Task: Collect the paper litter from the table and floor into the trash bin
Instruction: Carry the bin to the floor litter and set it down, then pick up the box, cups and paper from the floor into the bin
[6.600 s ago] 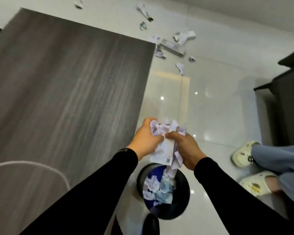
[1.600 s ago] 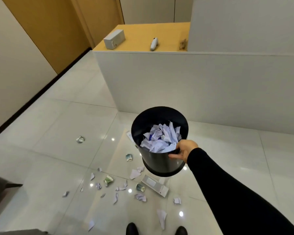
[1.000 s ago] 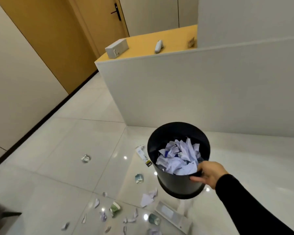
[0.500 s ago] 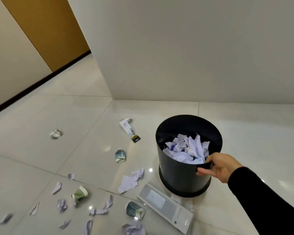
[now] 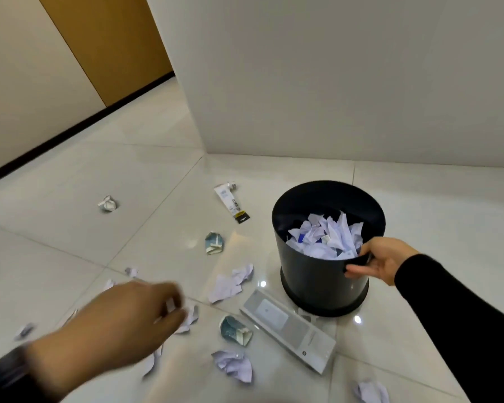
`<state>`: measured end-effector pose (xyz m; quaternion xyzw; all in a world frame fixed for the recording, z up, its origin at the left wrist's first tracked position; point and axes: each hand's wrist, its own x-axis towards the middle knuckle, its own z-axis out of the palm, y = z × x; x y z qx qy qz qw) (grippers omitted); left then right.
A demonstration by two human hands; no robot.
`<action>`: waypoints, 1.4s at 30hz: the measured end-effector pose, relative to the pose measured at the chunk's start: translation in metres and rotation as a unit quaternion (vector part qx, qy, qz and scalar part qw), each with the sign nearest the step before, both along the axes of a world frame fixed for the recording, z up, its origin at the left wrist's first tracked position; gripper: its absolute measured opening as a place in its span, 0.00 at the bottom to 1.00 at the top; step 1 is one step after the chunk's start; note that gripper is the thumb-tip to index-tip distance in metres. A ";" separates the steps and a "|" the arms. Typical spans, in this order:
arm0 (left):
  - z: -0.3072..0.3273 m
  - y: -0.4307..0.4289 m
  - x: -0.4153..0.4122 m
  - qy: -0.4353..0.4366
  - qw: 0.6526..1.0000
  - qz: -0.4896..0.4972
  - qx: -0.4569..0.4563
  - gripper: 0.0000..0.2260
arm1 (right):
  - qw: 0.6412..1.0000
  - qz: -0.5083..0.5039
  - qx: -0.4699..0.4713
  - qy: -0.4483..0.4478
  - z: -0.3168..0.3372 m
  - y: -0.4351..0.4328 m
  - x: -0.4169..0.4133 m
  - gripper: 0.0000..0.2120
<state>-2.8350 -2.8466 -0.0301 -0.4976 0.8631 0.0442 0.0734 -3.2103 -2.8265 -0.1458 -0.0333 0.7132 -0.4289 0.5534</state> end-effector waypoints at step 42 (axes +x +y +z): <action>-0.124 -0.110 -0.020 0.033 0.996 0.042 0.065 0.12 | 0.900 0.233 -0.036 0.366 -0.038 0.001 0.104 0.05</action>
